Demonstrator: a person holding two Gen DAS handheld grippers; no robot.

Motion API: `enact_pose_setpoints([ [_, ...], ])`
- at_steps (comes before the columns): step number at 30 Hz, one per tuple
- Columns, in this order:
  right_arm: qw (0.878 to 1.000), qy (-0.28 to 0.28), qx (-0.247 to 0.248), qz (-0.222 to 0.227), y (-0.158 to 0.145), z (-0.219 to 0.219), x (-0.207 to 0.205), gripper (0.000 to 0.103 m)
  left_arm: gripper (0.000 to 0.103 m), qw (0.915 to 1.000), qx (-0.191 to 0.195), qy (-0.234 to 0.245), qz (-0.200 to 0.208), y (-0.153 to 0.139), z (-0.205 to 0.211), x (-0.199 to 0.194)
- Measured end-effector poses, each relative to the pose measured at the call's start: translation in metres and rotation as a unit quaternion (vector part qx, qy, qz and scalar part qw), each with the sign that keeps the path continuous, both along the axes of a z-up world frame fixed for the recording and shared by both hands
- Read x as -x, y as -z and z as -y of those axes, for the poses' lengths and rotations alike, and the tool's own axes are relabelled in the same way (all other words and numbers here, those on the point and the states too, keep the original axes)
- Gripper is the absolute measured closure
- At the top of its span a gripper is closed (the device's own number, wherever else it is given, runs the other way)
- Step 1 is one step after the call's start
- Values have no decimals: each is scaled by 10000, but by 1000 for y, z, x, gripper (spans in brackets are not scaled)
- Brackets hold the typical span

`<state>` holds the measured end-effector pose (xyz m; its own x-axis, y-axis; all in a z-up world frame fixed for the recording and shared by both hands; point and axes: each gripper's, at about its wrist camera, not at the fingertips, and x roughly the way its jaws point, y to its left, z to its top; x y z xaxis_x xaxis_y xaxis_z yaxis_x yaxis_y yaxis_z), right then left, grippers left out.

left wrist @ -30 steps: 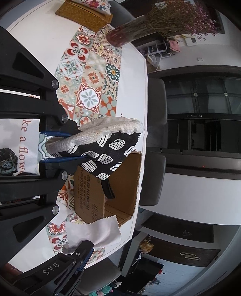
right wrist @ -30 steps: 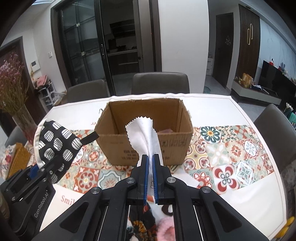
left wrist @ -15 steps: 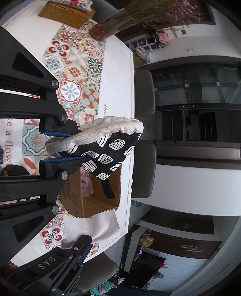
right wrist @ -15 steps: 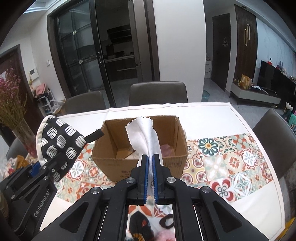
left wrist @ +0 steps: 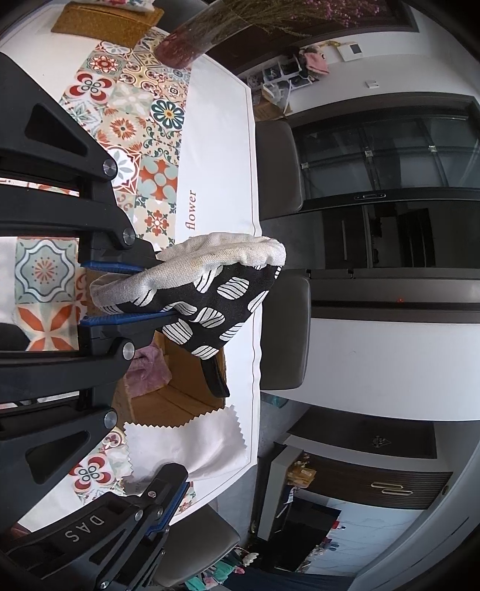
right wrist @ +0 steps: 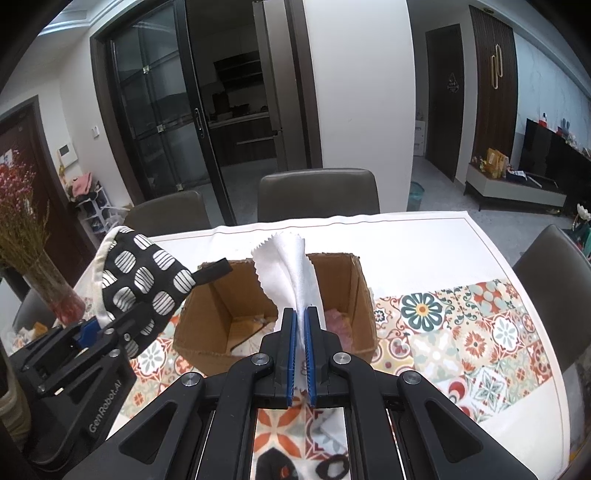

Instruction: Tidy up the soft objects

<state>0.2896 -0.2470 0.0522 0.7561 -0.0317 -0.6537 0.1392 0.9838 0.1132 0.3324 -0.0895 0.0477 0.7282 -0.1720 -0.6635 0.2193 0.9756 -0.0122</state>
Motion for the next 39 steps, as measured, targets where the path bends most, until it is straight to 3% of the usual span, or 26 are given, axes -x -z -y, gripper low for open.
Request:
enact_pose_setpoints([
  [26,9991,-201,-142,-334,41,16,-62,97,83,9986,-150,144,-479,53,31,-56],
  [35,9988,-247,-18,-433,49,16,-65,95,76,9976,-370,46,-585,62,33,-58],
  [37,9988,-238,22,-421,49,15,-66,91,72,9976,-400,24,-571,62,32,-56],
  [39,9987,-263,11,-435,49,15,-66,83,59,9976,-457,-39,-514,60,31,-54],
])
